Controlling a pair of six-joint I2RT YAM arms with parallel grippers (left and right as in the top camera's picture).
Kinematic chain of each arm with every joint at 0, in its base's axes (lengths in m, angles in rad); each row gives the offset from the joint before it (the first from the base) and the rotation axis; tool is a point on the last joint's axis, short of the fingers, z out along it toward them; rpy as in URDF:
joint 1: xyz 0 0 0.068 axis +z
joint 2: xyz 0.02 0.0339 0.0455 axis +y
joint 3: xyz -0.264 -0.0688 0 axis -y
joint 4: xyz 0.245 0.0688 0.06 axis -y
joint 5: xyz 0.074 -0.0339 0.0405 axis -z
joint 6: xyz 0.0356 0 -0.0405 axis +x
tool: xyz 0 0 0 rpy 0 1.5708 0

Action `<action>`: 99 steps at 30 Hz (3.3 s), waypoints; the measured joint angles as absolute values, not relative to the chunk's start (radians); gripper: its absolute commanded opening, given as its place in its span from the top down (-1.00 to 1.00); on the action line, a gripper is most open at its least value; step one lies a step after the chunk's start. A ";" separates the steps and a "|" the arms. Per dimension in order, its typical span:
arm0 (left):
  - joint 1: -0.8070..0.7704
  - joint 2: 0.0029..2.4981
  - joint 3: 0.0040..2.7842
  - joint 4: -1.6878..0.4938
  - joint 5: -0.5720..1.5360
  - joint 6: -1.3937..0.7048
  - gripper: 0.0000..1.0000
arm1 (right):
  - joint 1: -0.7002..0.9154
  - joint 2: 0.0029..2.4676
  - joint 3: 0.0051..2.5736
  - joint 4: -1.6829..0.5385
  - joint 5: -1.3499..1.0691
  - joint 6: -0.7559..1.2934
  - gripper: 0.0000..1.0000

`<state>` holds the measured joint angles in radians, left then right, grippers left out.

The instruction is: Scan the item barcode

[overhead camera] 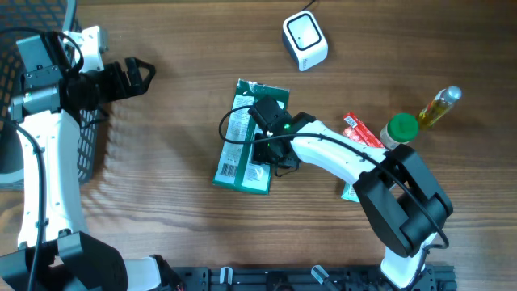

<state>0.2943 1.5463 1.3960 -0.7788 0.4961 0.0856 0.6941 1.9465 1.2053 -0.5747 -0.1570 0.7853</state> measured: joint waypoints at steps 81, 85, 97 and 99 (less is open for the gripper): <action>-0.274 1.999 1.220 -0.499 0.341 -0.418 0.92 | 0.466 1.946 1.199 -0.590 -0.450 0.466 -0.17; -0.292 1.999 1.219 -0.492 0.318 -0.463 0.92 | 0.466 1.946 1.198 -0.589 -0.450 0.465 -0.17; -0.306 1.991 1.215 -0.489 0.261 -0.682 0.92 | 0.466 1.946 1.179 -0.586 -0.450 0.443 -0.18; -0.306 1.991 1.215 -0.489 0.259 -0.703 0.92 | 0.466 1.946 1.179 -0.585 -0.450 0.443 -0.18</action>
